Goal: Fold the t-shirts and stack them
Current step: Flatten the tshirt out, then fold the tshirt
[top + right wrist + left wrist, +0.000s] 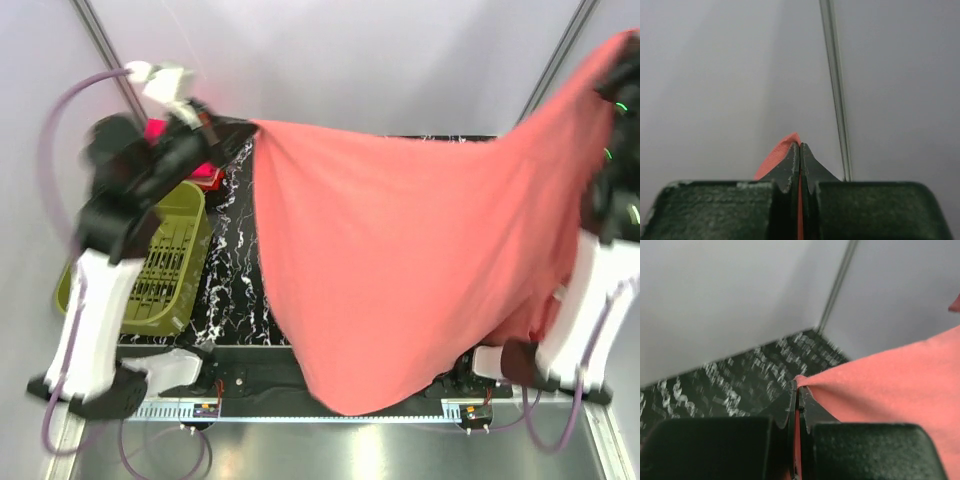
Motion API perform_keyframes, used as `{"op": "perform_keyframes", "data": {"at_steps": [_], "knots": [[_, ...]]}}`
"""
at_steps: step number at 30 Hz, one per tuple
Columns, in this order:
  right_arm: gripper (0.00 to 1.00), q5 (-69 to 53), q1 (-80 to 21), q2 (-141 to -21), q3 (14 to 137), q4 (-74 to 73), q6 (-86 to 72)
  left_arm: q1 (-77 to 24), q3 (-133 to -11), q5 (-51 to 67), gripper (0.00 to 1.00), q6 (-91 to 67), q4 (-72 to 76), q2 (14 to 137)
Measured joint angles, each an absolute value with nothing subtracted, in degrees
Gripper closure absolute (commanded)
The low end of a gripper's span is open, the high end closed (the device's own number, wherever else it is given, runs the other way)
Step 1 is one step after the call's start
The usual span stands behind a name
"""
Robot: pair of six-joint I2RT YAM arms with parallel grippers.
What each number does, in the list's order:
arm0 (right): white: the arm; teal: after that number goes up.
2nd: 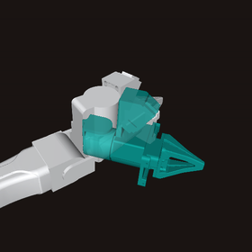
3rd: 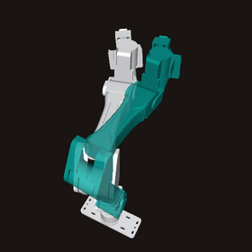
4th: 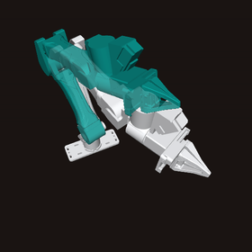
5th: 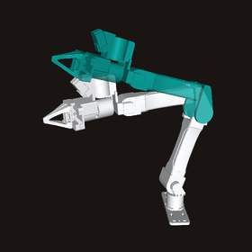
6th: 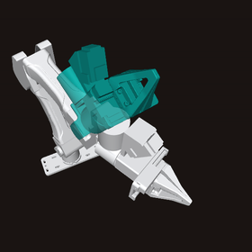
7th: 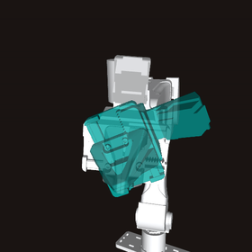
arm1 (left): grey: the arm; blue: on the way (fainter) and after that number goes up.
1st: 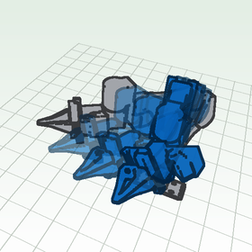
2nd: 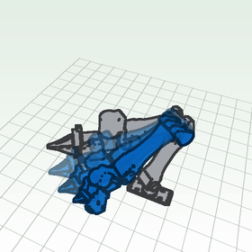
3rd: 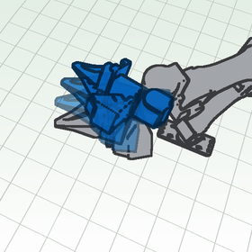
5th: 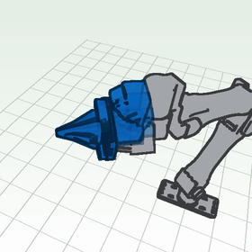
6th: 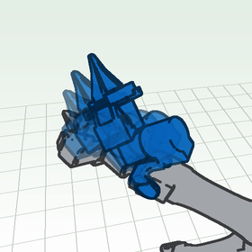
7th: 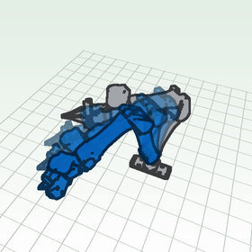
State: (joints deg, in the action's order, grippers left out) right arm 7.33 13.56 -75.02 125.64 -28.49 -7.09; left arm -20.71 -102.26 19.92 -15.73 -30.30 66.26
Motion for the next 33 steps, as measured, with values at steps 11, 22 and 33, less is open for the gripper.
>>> {"op": "perform_keyframes", "data": {"at_steps": [11, 22, 33], "knots": [[1.00, -4.4, 13.6, -99.0, 87.2, -3.9, -9.8, -15.8, -97.5, 14.7, 1.00, -7.2, -29.4, 99.6], [1.00, -20.3, 13.6, -124.5, 97.0, 9.6, -17.0, -9.9, -113.5, 15.2, 1.00, -5.8, -28.6, 127.3], [1.00, -20.1, 13.6, -126.0, 97.7, 8.9, -17.8, -8.8, -120.5, 14.3, 1.00, -5.6, -28.3, 132.4]]}}
